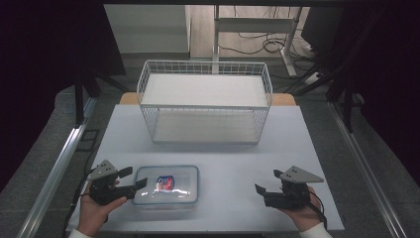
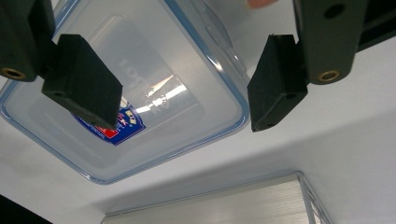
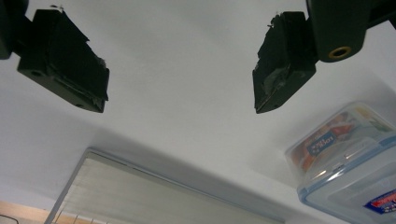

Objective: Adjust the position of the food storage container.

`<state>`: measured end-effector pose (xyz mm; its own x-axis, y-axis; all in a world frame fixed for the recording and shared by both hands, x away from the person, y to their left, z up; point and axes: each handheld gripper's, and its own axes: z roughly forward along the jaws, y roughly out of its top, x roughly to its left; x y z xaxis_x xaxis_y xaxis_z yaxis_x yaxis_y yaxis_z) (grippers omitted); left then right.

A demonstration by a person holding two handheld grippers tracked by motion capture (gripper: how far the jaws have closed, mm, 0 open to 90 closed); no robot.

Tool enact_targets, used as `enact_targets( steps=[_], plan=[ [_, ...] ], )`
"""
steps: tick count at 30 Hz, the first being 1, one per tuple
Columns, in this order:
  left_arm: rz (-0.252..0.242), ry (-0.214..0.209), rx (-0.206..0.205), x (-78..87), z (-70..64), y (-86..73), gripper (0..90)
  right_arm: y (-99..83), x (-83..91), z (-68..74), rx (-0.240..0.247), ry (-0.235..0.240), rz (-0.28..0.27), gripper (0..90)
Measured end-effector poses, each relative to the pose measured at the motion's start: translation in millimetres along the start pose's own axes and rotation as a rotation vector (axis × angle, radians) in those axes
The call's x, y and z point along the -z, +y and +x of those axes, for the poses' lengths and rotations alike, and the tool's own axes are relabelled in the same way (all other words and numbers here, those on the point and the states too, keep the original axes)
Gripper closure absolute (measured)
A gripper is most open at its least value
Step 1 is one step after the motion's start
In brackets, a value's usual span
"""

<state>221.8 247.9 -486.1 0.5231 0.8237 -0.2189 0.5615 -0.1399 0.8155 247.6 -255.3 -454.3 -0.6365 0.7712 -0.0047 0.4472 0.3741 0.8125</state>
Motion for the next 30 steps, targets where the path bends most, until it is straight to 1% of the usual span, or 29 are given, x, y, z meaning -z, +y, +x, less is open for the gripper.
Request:
enact_targets(
  steps=[6,8,10,12,13,14,15,16,17,19,22,24,26,27,28,29,30],
  plan=[
    [-0.007,0.012,-0.011,2.7,-0.8,0.5,25.2,-1.1,-2.7,0.1,0.005,-0.011,0.015,18.9],
    [-0.011,0.013,-0.015,4.2,-0.9,1.8,24.6,-1.2,-4.3,0.9,0.006,-0.023,0.027,19.0],
    [-0.012,0.017,-0.022,4.8,-1.5,2.8,24.4,-1.4,-4.6,1.0,0.006,-0.026,0.031,19.0],
    [0.001,0.031,-0.040,5.5,-2.8,3.2,24.4,-1.2,-4.9,1.3,0.006,-0.026,0.032,19.0],
    [0.006,0.044,-0.044,5.8,-3.7,3.5,24.4,-1.2,-4.9,1.3,0.006,-0.026,0.032,19.0],
    [0.023,0.076,-0.047,8.3,-4.9,5.4,24.4,-1.5,-4.5,1.9,0.008,-0.029,0.033,19.1],
    [0.028,0.084,-0.051,10.0,-5.1,6.6,24.2,-1.6,-4.3,2.1,0.011,-0.030,0.036,19.1],
    [0.028,0.084,-0.051,10.0,-5.1,6.6,23.8,-1.6,-4.3,2.1,0.011,-0.030,0.036,19.1],
    [0.031,0.096,-0.049,12.4,-5.6,7.5,23.8,-1.7,-4.2,2.4,0.012,-0.032,0.037,19.1],
    [0.038,0.105,-0.063,16.6,-5.3,8.2,22.8,-2.1,-3.2,2.9,0.013,-0.033,0.038,19.3],
    [0.039,0.141,-0.071,22.5,-1.3,8.2,23.1,-3.5,-1.7,2.5,0.014,-0.034,0.041,19.8],
    [0.043,0.160,-0.061,25.8,2.4,8.1,23.8,-3.8,-1.1,1.3,0.008,-0.037,0.042,20.0],
    [0.052,0.176,-0.043,29.3,6.1,6.6,24.6,-3.8,-1.0,1.2,0.007,-0.039,0.042,20.1],
    [0.065,0.194,-0.040,30.7,7.6,4.5,26.9,-4.0,-0.9,1.3,0.008,-0.038,0.043,20.2],
    [0.065,0.194,-0.040,30.7,7.6,4.5,28.9,-4.0,-0.9,1.3,0.008,-0.038,0.043,20.2],
    [0.081,0.204,-0.038,31.2,8.3,3.1,28.9,-4.1,-1.0,1.4,0.009,-0.038,0.044,20.2],
    [0.091,0.207,-0.033,31.7,8.8,2.2,34.0,-4.2,-1.2,1.4,0.010,-0.038,0.046,20.2]
  ],
)
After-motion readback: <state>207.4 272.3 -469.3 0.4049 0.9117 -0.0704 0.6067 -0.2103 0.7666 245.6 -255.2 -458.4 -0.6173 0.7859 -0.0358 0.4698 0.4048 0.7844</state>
